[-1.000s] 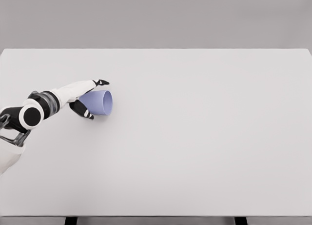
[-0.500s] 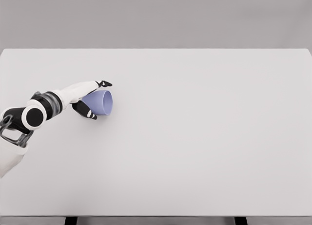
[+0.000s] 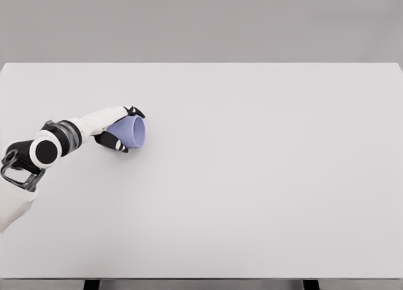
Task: Flip the cup with left arm and place it on the table
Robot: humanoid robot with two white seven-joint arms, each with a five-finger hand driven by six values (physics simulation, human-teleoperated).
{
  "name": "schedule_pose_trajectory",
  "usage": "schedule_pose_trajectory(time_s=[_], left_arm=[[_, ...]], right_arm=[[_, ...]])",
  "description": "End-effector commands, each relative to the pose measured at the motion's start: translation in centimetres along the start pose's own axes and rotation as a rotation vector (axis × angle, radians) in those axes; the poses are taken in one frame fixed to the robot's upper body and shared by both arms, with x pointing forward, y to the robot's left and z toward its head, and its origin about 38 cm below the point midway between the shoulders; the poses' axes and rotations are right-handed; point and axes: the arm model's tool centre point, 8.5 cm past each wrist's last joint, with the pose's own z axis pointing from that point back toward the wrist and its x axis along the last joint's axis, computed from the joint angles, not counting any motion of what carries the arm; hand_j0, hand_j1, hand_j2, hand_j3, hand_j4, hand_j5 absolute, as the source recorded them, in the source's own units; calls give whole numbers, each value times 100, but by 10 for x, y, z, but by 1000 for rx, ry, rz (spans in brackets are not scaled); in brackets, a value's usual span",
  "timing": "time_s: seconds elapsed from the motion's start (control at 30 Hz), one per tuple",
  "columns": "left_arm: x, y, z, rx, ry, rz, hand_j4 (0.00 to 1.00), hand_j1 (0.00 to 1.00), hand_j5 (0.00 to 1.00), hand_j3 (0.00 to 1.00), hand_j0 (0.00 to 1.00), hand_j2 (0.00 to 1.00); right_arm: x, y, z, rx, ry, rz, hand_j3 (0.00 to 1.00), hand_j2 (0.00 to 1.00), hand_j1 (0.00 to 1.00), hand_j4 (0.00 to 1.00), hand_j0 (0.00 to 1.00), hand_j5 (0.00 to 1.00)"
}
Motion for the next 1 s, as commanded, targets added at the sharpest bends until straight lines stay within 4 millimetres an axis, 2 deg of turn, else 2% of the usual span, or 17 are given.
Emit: schedule_pose_trajectory(time_s=[0.0, 0.03, 0.2, 0.27, 0.33, 0.43, 0.47, 0.57, 0.67, 0.73, 0.83, 0.97], left_arm=[[0, 2, 1, 1, -5, 11, 48, 48, 48, 48, 48, 48], [0, 4, 2, 7, -8, 15, 45, 45, 45, 45, 45, 45], [4, 12, 6, 4, -56, 65, 39, 39, 39, 39, 39, 39], [-3, 29, 15, 55, -75, 108, 39, 39, 39, 39, 39, 39], [1, 39, 22, 56, -195, 162, 39, 39, 39, 39, 39, 39], [3, 55, 35, 113, -314, 148, 39, 39, 39, 39, 39, 39], [-1, 56, 35, 117, -336, 162, 39, 39, 39, 39, 39, 39], [-28, 61, 32, 139, -419, 248, 39, 39, 39, 39, 39, 39], [-64, 57, 24, 174, -471, 357, 39, 39, 39, 39, 39, 39], [-69, 55, 26, 218, -560, 322, 39, 39, 39, 39, 39, 39], [-85, 48, 25, 266, -632, 402, 39, 39, 39, 39, 39, 39], [-91, 42, 24, 302, -688, 506, 40, 40, 40, 40, 40, 40]], right_arm=[[0, 0, 0, 0, 0, -1, 100, 100, 100, 100, 100, 100], [0, 0, 0, 0, 0, -1, 100, 100, 100, 100, 100, 100], [0, 0, 0, 0, -1, 0, 100, 100, 100, 100, 100, 100], [0, 0, 0, 0, -1, 0, 100, 100, 100, 100, 100, 100], [0, 0, 0, 0, 0, 0, 100, 100, 100, 100, 100, 100], [0, 0, 0, 0, 0, -1, 100, 100, 100, 100, 100, 100], [0, 0, 0, 0, 0, -1, 100, 100, 100, 100, 100, 100], [0, 0, 0, 0, 0, 0, 100, 100, 100, 100, 100, 100], [0, 0, 0, 0, 0, 0, 100, 100, 100, 100, 100, 100], [0, 0, 0, 0, 0, 0, 100, 100, 100, 100, 100, 100], [0, 0, 0, 0, -1, -1, 100, 100, 100, 100, 100, 100], [0, 0, 0, 0, 0, 0, 100, 100, 100, 100, 100, 100]])
